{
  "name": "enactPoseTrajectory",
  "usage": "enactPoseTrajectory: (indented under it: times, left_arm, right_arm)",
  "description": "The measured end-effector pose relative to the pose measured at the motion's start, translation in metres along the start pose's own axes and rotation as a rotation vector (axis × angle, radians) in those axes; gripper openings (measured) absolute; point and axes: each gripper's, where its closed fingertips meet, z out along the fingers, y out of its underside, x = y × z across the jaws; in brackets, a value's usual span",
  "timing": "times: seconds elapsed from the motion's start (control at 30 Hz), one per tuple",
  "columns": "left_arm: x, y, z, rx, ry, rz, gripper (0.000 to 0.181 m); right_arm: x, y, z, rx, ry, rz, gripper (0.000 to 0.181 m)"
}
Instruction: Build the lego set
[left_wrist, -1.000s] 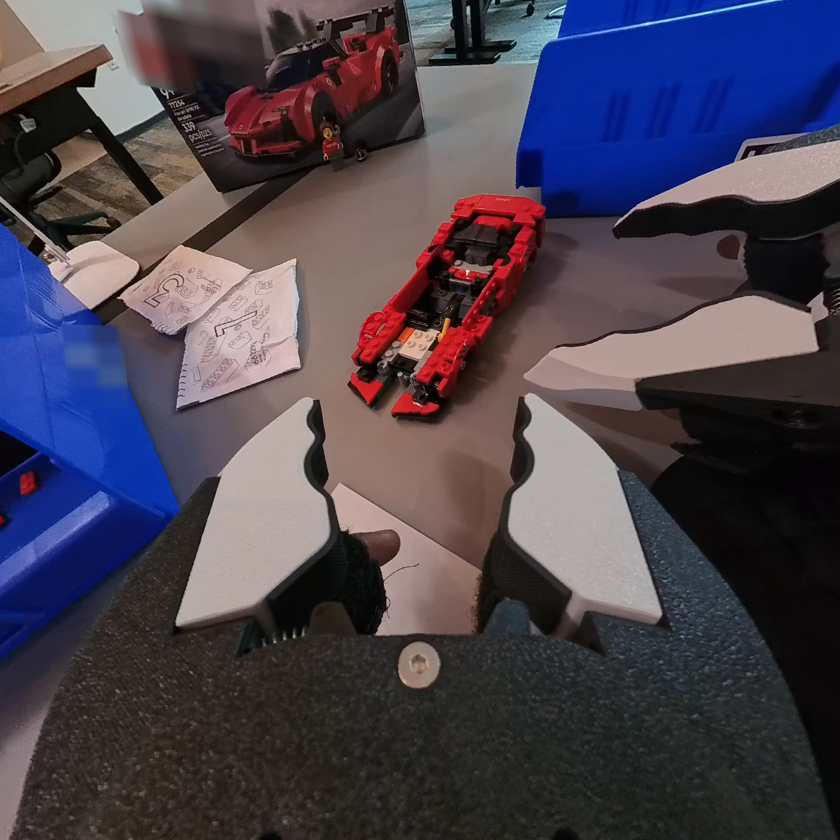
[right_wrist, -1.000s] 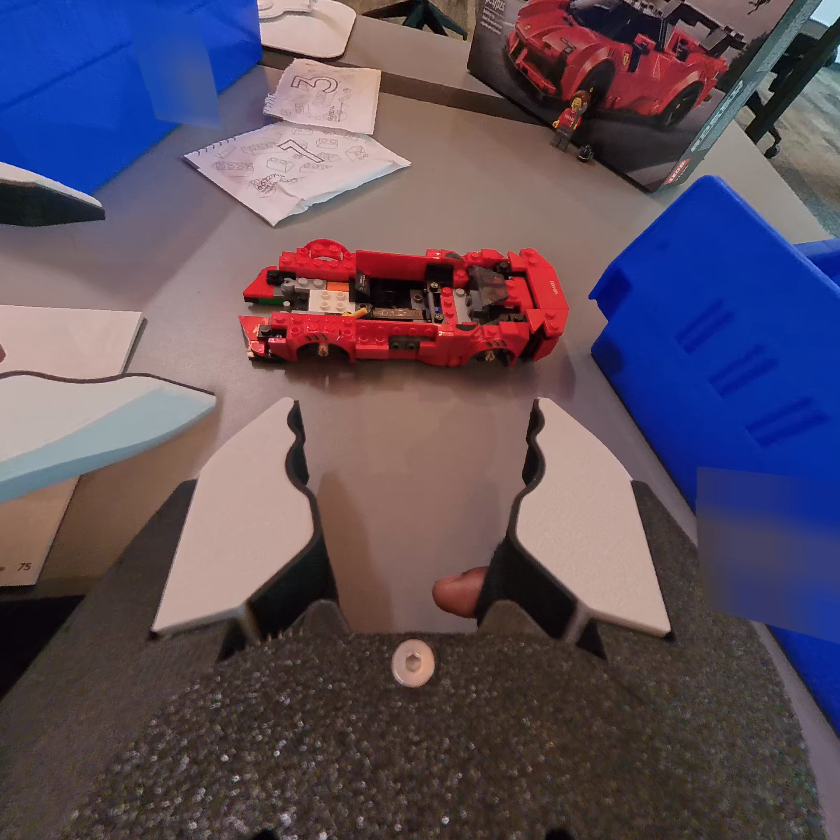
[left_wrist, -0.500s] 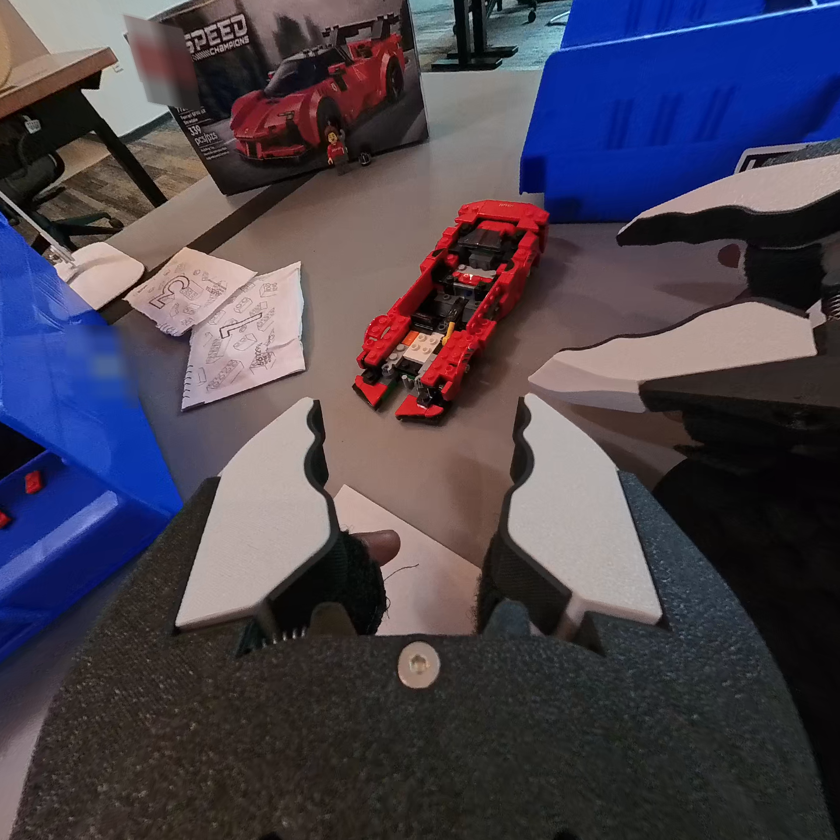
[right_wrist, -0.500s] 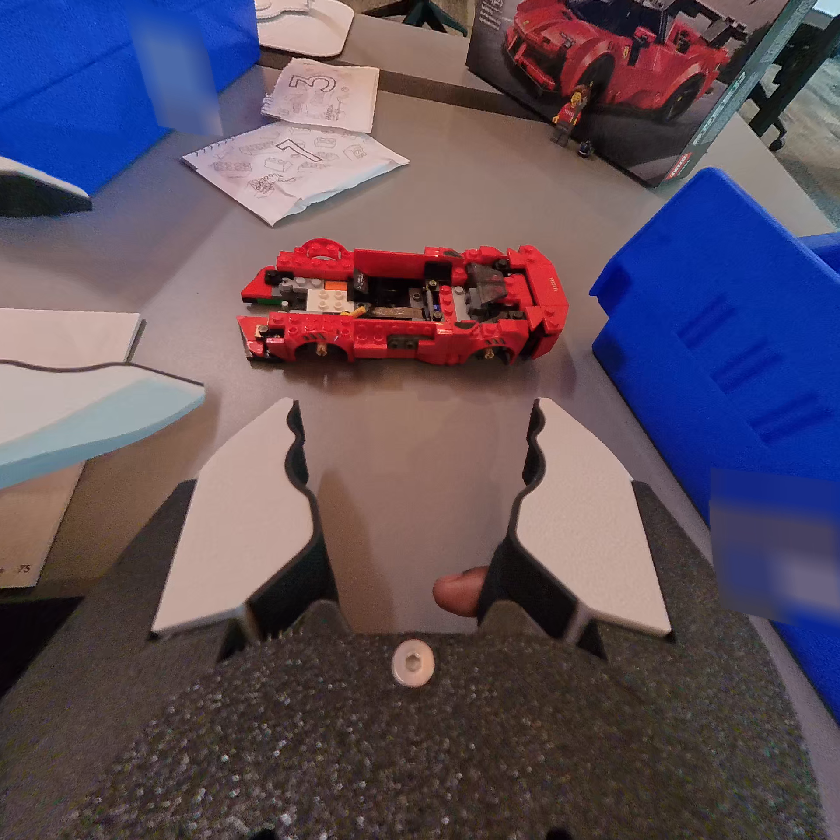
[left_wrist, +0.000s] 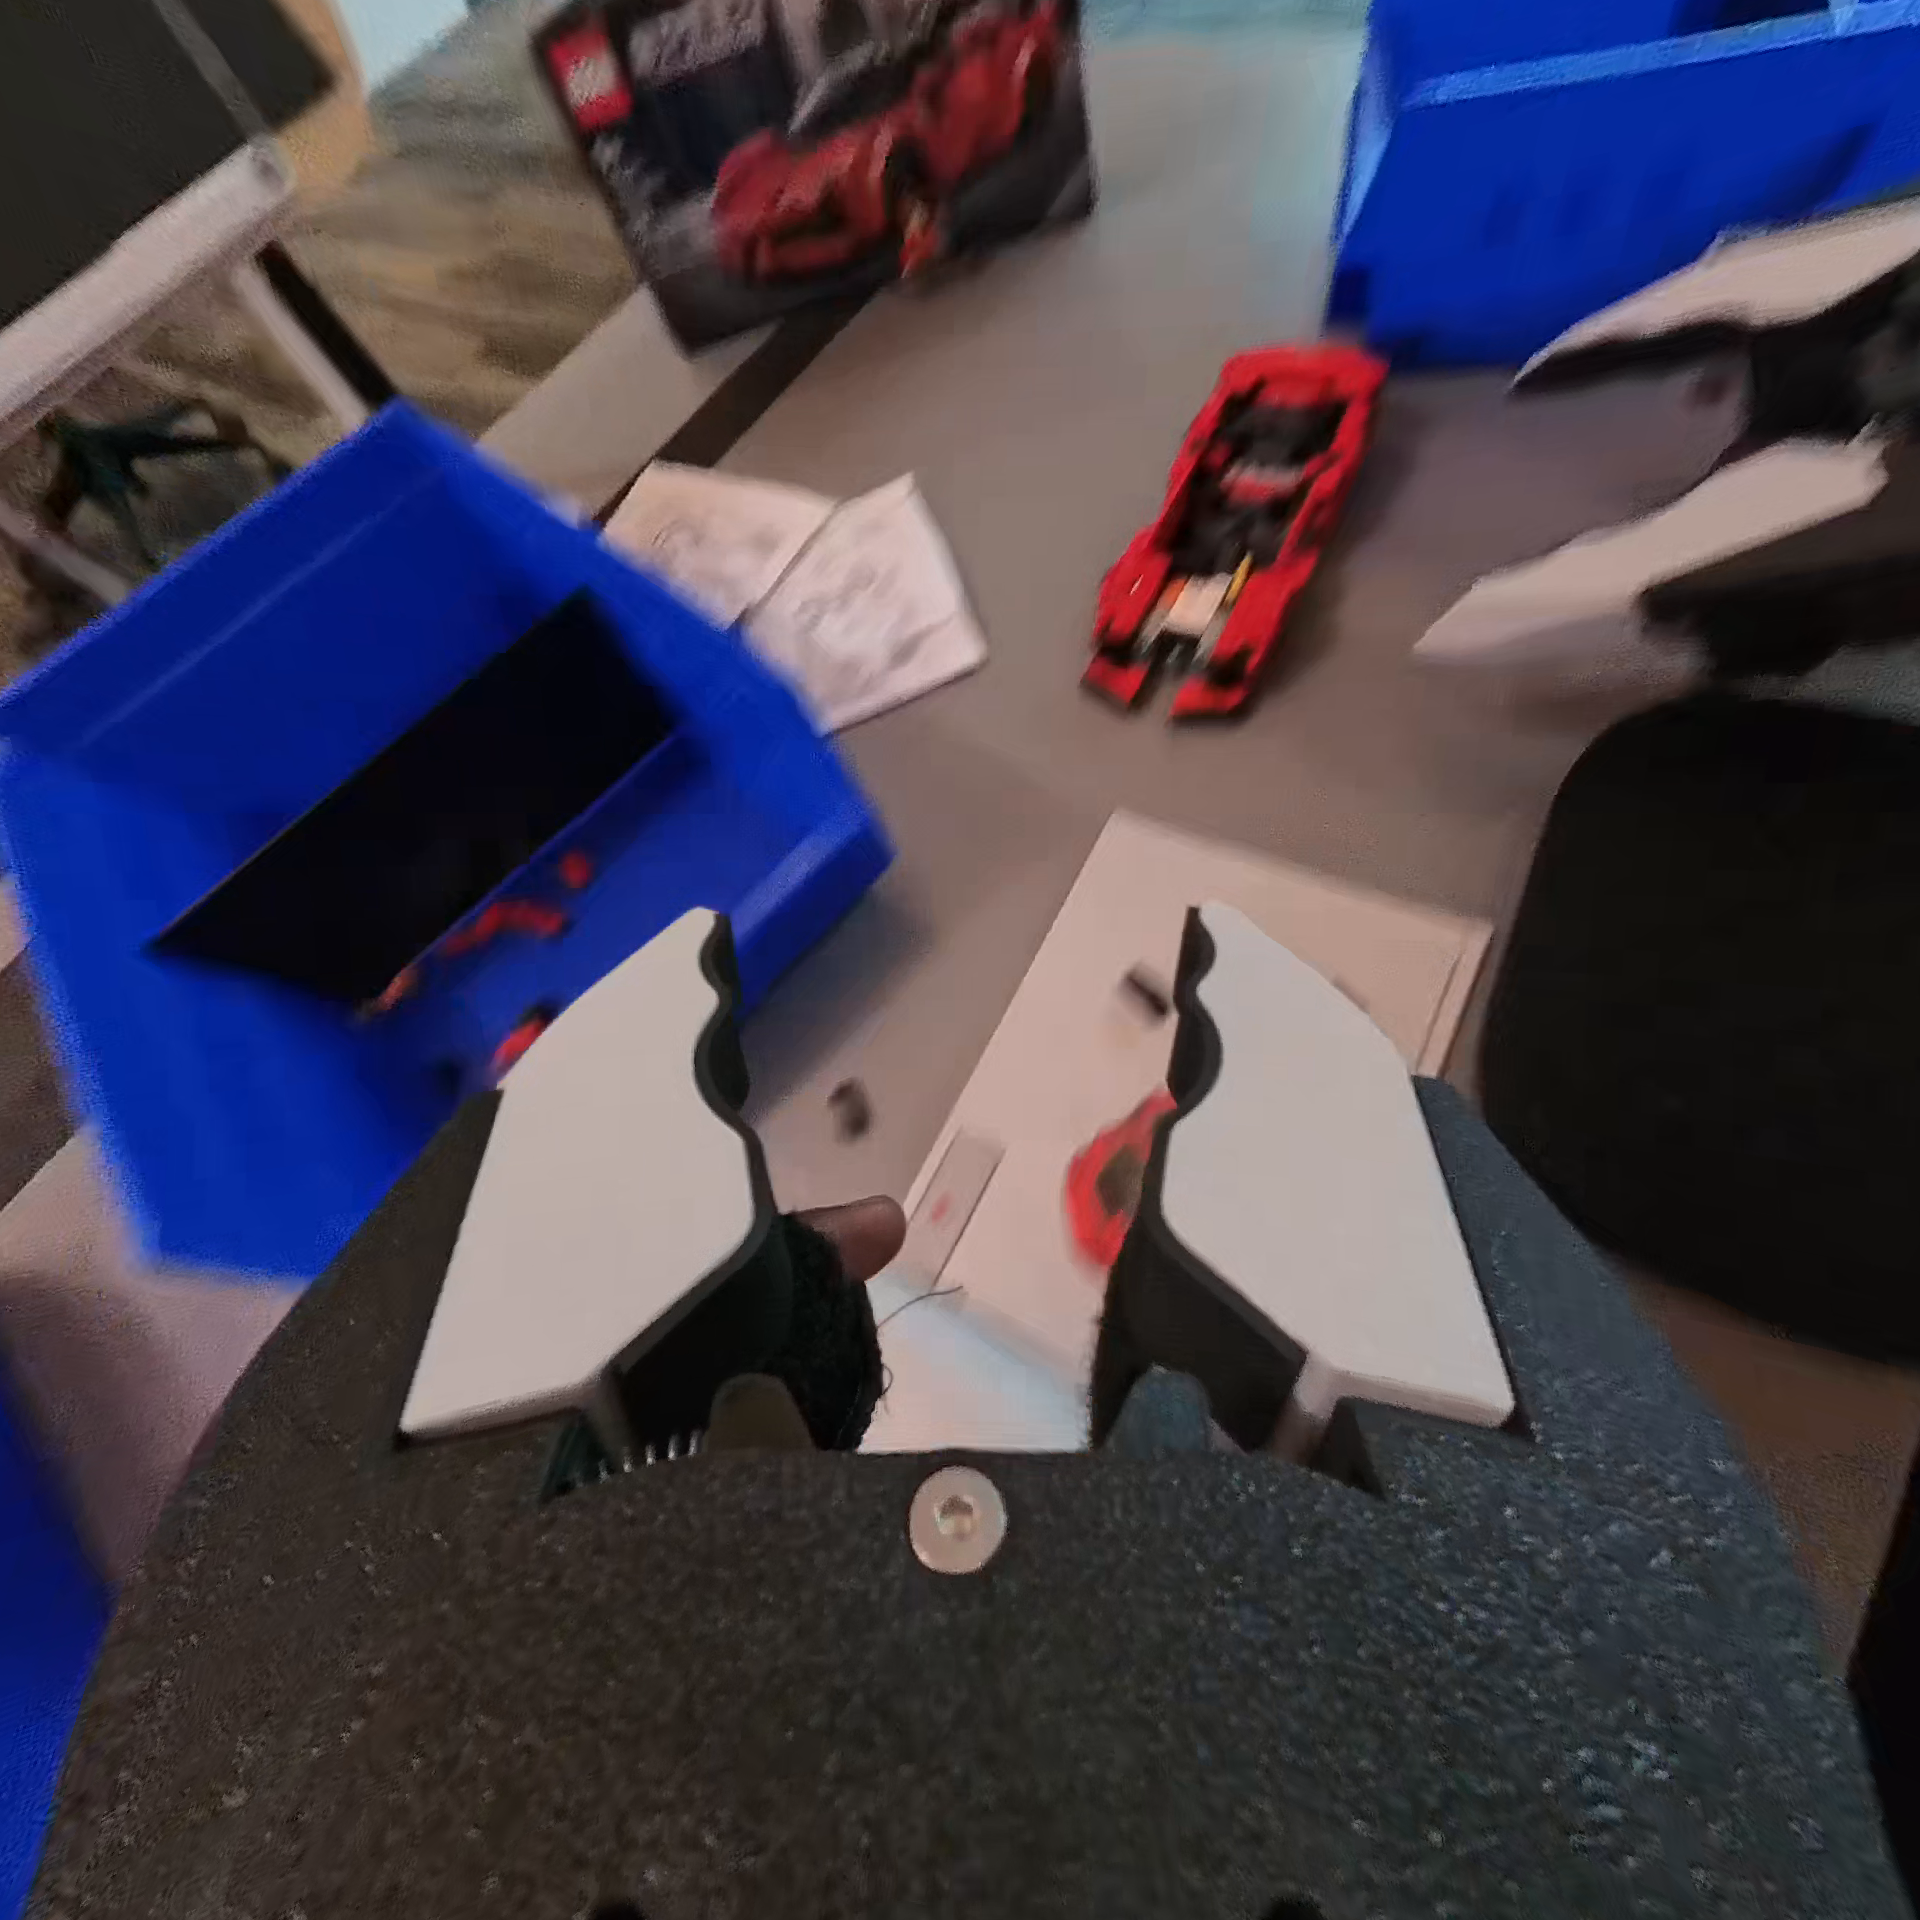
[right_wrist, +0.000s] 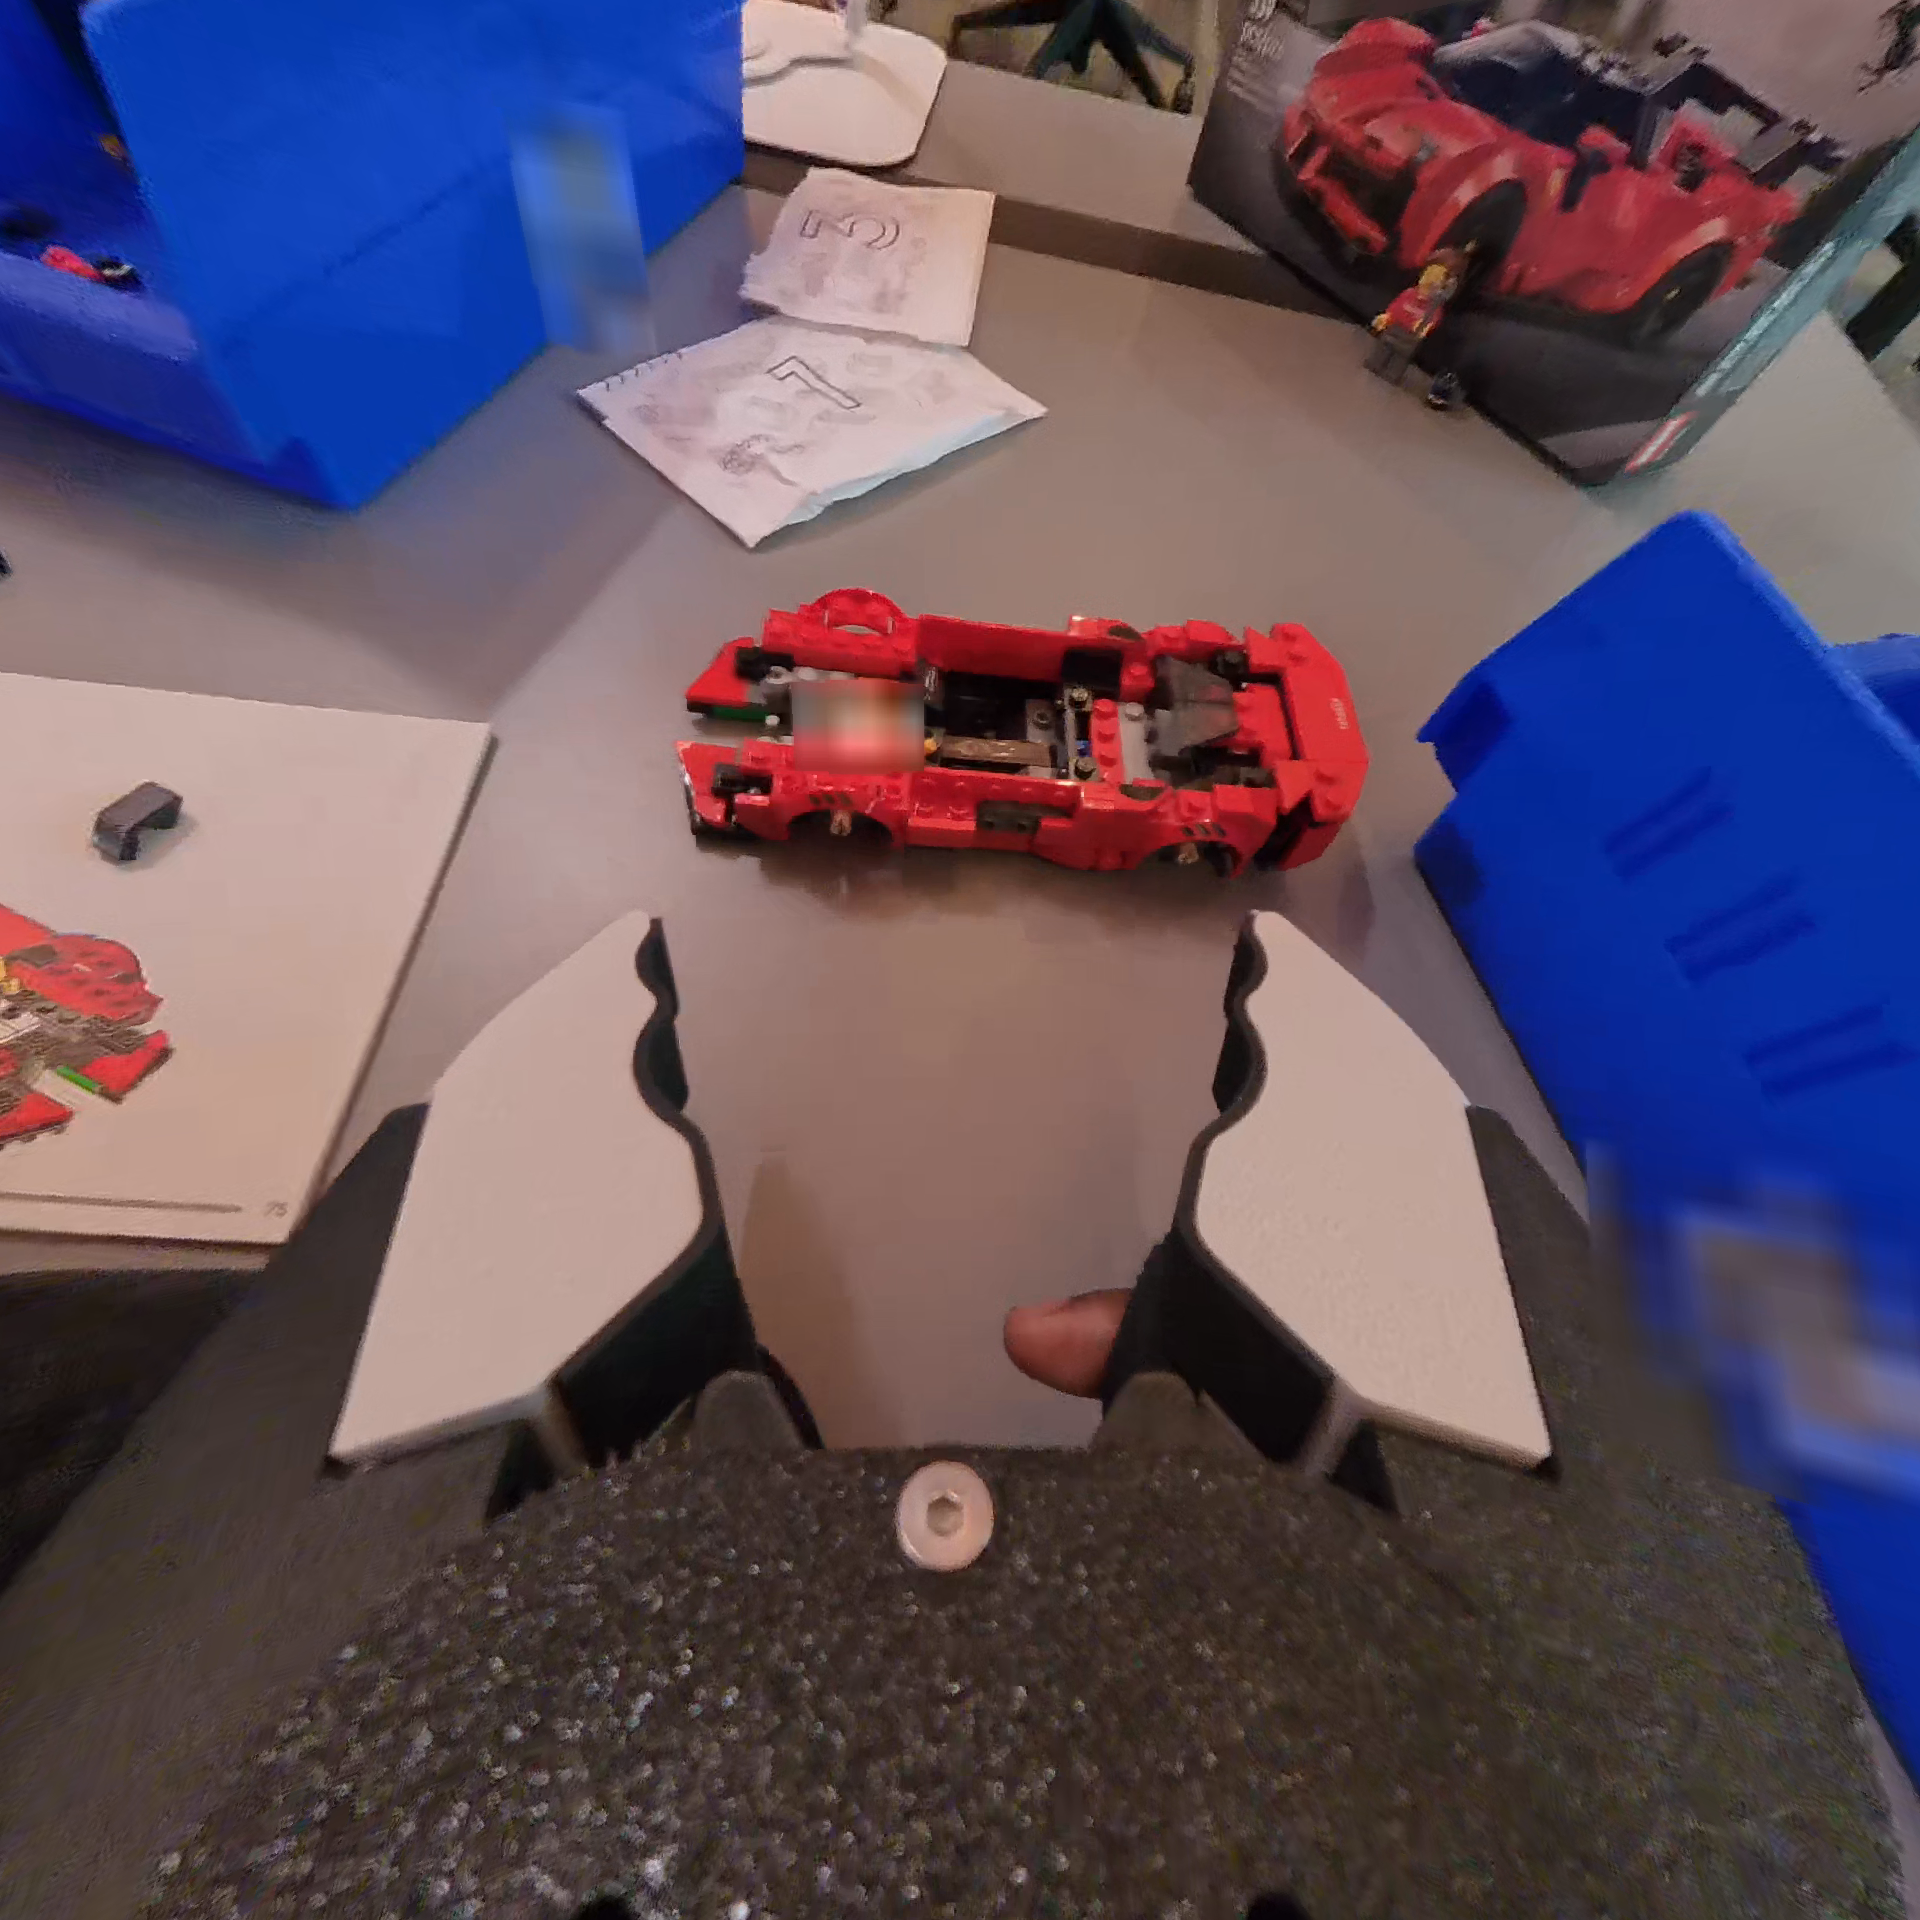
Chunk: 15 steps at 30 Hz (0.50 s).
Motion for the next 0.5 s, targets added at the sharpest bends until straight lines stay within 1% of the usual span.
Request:
enactPoseTrajectory:
  times: [0.03, 0.07, 0.1, 0.13, 0.17, 0.2, 0.27, 0.37, 0.47, 0.5]
  left_arm:
    - [-0.017, 0.016, -0.016, -0.031, -0.014, -0.004, 0.074]
    - [-0.033, 0.032, -0.03, -0.05, -0.034, -0.007, 0.061]
    - [-0.044, 0.049, -0.043, -0.066, -0.04, -0.003, 0.027]
    - [-0.05, 0.064, -0.054, -0.075, -0.017, -0.008, 0.0]
    - [-0.052, 0.079, -0.062, -0.09, 0.006, -0.033, 0.0]
    - [-0.054, 0.092, -0.067, -0.103, 0.019, -0.044, 0.0]
    - [-0.056, 0.109, -0.071, -0.091, 0.023, -0.041, 0.0]
    - [-0.043, 0.127, -0.069, -0.095, 0.098, -0.069, 0.0]
    - [-0.019, 0.135, -0.067, -0.101, 0.22, -0.089, 0.0]
    - [-0.009, 0.135, -0.068, -0.098, 0.256, -0.086, 0.0]
  right_arm:
    - [0.0, -0.003, -0.003, 0.008, 0.013, -0.01, 0.101]
    - [-0.001, -0.006, -0.005, 0.014, 0.02, -0.023, 0.099]
    - [-0.005, -0.008, -0.006, 0.013, 0.01, -0.033, 0.096]
    - [-0.018, -0.01, -0.008, 0.019, -0.042, -0.057, 0.076]
    - [-0.041, -0.015, -0.012, 0.044, -0.16, -0.111, 0.014]
    - [-0.065, -0.019, -0.016, 0.064, -0.272, -0.146, 0.0]
    - [-0.11, -0.019, -0.021, 0.013, -0.47, -0.206, 0.0]
    - [-0.171, -0.023, -0.026, -0.031, -0.711, -0.31, 0.0]
    - [-0.211, -0.01, -0.021, -0.132, -0.861, -0.415, 0.0]
    - [-0.217, -0.003, -0.014, -0.165, -0.866, -0.448, 0.0]
